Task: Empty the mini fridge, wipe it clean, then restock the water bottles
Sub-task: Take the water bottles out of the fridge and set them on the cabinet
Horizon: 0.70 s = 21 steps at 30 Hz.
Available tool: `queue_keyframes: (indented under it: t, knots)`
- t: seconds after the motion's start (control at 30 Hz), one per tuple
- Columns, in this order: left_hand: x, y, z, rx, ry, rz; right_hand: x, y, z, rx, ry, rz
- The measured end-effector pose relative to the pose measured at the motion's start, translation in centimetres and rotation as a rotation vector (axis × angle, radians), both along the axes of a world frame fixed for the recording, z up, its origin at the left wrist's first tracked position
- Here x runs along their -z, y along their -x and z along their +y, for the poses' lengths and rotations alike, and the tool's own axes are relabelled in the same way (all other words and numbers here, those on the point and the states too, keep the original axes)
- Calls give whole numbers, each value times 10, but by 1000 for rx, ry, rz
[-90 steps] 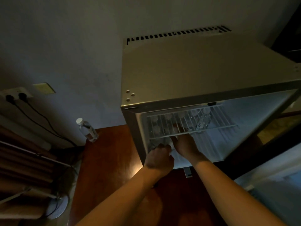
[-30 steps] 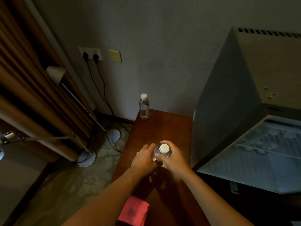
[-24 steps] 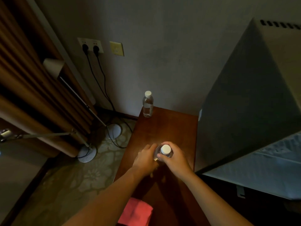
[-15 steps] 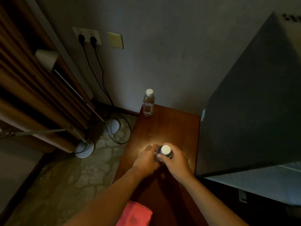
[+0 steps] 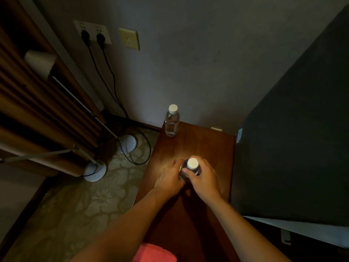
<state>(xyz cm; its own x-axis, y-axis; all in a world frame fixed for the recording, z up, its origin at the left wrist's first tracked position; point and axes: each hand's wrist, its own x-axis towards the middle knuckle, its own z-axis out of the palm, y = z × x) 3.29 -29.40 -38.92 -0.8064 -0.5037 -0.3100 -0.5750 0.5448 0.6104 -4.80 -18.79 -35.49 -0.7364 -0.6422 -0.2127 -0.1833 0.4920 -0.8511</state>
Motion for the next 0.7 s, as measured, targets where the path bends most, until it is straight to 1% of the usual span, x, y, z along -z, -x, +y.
queue_keyframes:
  t: [0.13, 0.3, 0.43, 0.6, 0.7]
  knots:
    - [3, 18, -14, -2, 38, 10, 4, 18, -16, 33, 9, 4]
    - [3, 43, -35, -108, 32, 17, 17, 45, -42, 84, -12, 59]
    - [4, 62, -49, -124, 64, -2, 18, 68, -63, 117, -5, 70]
    - [9, 87, -62, -191, 32, -6, 18, 92, -86, 159, -5, 71]
    - [11, 102, -68, -197, 16, -19, 19, 105, -99, 177, -22, 63]
